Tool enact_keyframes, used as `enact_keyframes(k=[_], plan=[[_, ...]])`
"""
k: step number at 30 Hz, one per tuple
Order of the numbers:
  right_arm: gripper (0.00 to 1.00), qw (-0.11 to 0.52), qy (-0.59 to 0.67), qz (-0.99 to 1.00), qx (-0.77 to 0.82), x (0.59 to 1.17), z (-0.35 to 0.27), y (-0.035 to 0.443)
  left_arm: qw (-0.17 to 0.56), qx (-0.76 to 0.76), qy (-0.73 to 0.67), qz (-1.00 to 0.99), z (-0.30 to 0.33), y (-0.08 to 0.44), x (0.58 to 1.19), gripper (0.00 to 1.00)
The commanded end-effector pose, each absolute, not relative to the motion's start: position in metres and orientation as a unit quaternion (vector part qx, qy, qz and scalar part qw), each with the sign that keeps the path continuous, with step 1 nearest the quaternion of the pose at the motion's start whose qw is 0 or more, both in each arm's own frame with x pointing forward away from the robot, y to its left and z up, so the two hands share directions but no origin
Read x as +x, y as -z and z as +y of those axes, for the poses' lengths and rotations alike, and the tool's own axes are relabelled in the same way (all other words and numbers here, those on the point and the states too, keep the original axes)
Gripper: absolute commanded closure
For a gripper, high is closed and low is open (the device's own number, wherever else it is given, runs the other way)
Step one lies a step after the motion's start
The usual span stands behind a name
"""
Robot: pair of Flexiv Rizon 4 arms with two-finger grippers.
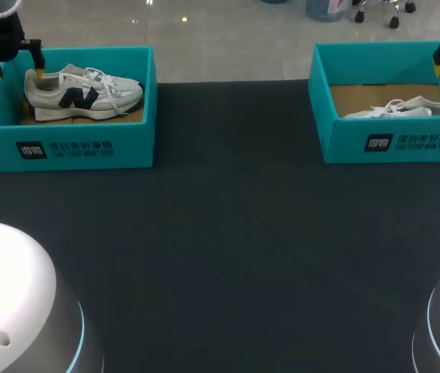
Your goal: Take the shoe out of the shoebox, open the shoe tongue, remove and reinsert the insole, then place the shoe into the shoebox
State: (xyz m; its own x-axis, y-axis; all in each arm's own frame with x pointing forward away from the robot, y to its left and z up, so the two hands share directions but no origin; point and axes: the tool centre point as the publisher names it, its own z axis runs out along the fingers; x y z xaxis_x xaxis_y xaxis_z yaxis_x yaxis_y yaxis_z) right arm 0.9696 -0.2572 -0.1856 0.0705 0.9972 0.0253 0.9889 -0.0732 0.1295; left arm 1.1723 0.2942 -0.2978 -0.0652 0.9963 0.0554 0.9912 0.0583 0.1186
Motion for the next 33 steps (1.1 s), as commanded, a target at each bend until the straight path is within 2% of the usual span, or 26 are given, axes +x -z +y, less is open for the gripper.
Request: enact_keyframes(k=[1, 15, 17, 19, 22, 23, 24, 26, 28, 30, 33], plan=[[0.0, 0.039, -0.053, 0.679, 0.731, 0.97, -0.257, 0.186, 0.018, 0.684, -0.062, 0.727, 0.294, 0.298, 1.174, 0.0], [0.0, 0.039, -0.053, 0.679, 0.731, 0.97, -0.257, 0.186, 0.023, 0.726, -0.053, 0.685, 0.293, 0.301, 1.185, 0.0], [0.0, 0.039, -0.053, 0.679, 0.731, 0.97, -0.257, 0.186, 0.021, 0.723, -0.053, 0.689, 0.294, 0.302, 1.187, 0.11], [0.0, 0.039, -0.053, 0.679, 0.731, 0.97, -0.257, 0.186, 0.018, 0.721, -0.05, 0.691, 0.295, 0.305, 1.188, 0.05], [0.0, 0.039, -0.053, 0.679, 0.731, 0.97, -0.257, 0.186, 0.017, 0.719, -0.043, 0.694, 0.295, 0.308, 1.191, 0.07], [0.0, 0.039, -0.053, 0.679, 0.731, 0.97, -0.257, 0.186, 0.017, 0.719, -0.043, 0.693, 0.295, 0.309, 1.192, 0.23], [0.0, 0.039, -0.053, 0.679, 0.731, 0.97, -0.257, 0.186, 0.016, 0.718, -0.042, 0.695, 0.295, 0.31, 1.193, 0.31], [0.0, 0.039, -0.053, 0.679, 0.731, 0.97, -0.257, 0.186, 0.017, 0.718, -0.034, 0.695, 0.296, 0.313, 1.197, 0.33], [0.0, 0.039, -0.053, 0.679, 0.731, 0.97, -0.257, 0.186, 0.019, 0.715, -0.032, 0.698, 0.297, 0.317, 1.2, 0.45], [0.0, 0.039, -0.053, 0.679, 0.731, 0.97, -0.257, 0.186, 0.017, 0.713, -0.033, 0.7, 0.299, 0.319, 1.203, 0.5], [0.0, 0.039, -0.053, 0.679, 0.731, 0.97, -0.257, 0.186, 0.017, 0.712, -0.03, 0.701, 0.302, 0.323, 1.206, 0.53]])
